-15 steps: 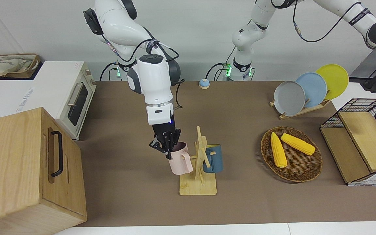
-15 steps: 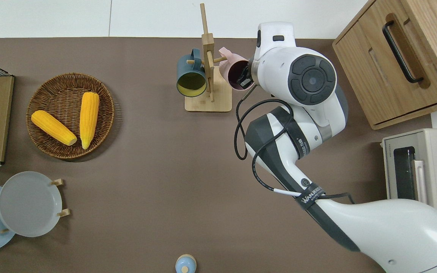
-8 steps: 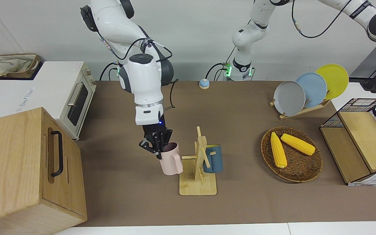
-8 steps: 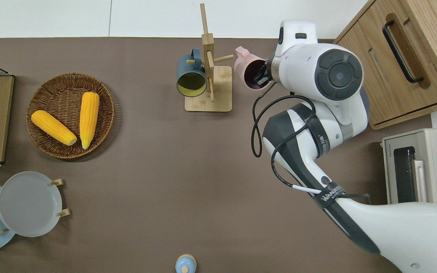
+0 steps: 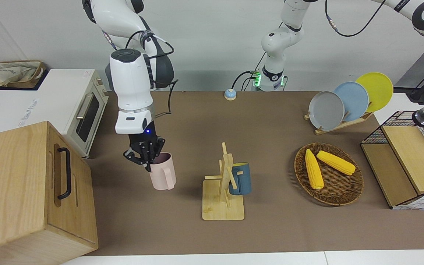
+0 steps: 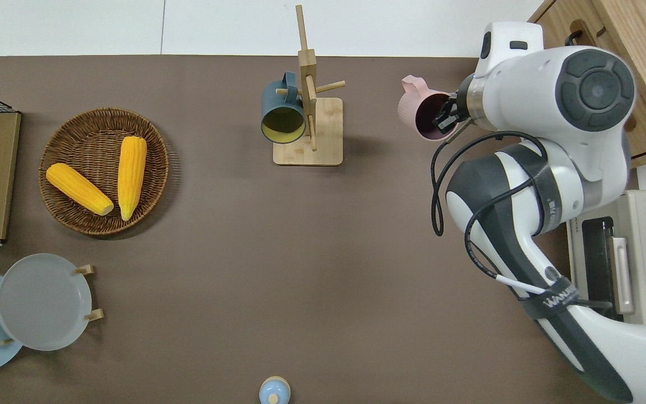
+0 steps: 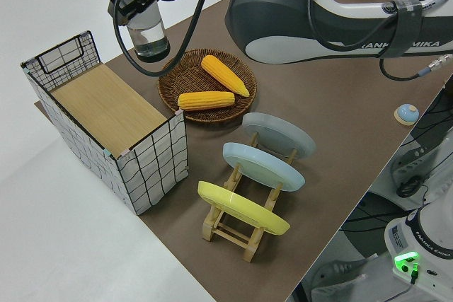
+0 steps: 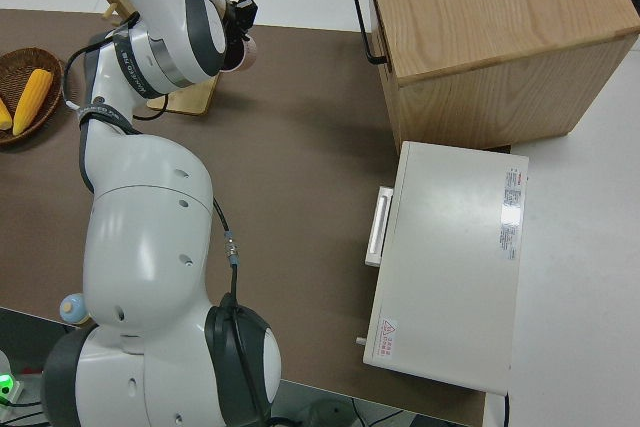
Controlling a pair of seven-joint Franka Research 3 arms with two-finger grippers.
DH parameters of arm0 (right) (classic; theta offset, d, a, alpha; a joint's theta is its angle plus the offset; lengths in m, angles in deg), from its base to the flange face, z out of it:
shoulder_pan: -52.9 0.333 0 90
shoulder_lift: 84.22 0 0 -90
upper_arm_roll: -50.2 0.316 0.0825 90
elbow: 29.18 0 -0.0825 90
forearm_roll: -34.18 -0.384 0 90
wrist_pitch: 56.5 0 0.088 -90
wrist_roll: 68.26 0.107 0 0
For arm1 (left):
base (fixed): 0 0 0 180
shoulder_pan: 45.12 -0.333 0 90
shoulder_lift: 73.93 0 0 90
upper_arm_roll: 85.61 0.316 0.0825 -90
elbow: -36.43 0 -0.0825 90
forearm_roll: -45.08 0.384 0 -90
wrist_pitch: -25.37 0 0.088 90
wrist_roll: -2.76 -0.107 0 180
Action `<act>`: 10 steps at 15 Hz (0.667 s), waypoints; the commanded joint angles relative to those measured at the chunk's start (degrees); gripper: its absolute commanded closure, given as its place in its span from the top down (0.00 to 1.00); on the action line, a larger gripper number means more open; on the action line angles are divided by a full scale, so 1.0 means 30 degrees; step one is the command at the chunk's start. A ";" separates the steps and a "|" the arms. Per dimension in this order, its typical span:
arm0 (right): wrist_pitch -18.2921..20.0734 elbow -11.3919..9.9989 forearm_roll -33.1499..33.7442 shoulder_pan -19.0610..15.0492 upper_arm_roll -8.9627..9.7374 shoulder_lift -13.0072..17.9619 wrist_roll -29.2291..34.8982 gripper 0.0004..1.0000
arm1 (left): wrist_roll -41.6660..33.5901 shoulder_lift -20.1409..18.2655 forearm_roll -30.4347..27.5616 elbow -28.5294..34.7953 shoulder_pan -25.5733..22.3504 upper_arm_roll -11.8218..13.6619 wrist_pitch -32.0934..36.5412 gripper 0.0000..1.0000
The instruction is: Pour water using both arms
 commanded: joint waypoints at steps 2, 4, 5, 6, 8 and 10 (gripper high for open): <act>0.4457 0.0398 -0.2500 -0.0206 -0.0426 0.1097 0.2073 0.00 | 0.1873 -0.2523 0.1044 0.2388 0.0933 0.0143 0.0000 0.00; 0.6279 0.0665 -0.3000 -0.0177 -0.0542 0.1476 0.4532 0.00 | 0.2664 -0.3286 0.1456 0.3296 0.1198 0.0055 0.0000 0.00; 0.7243 0.0637 -0.4134 -0.0206 -0.0920 0.1885 0.5850 0.00 | 0.3045 -0.3667 0.1632 0.3678 0.1198 -0.0207 0.0000 0.00; 0.8007 0.0636 -0.5335 -0.0264 -0.0982 0.2092 0.6559 0.00 | 0.3542 -0.4106 0.1866 0.4030 0.1198 -0.0470 0.0000 0.00; 0.9209 0.0578 -0.7707 -0.0120 -0.1419 0.2473 0.9012 0.00 | 0.4188 -0.4809 0.2306 0.4995 0.1199 -0.0792 0.0000 0.00; 1.0179 0.0403 -0.9326 0.0434 -0.1569 0.2796 1.1564 0.00 | 0.4367 -0.5717 0.2629 0.6050 0.1169 -0.1087 -0.0030 0.00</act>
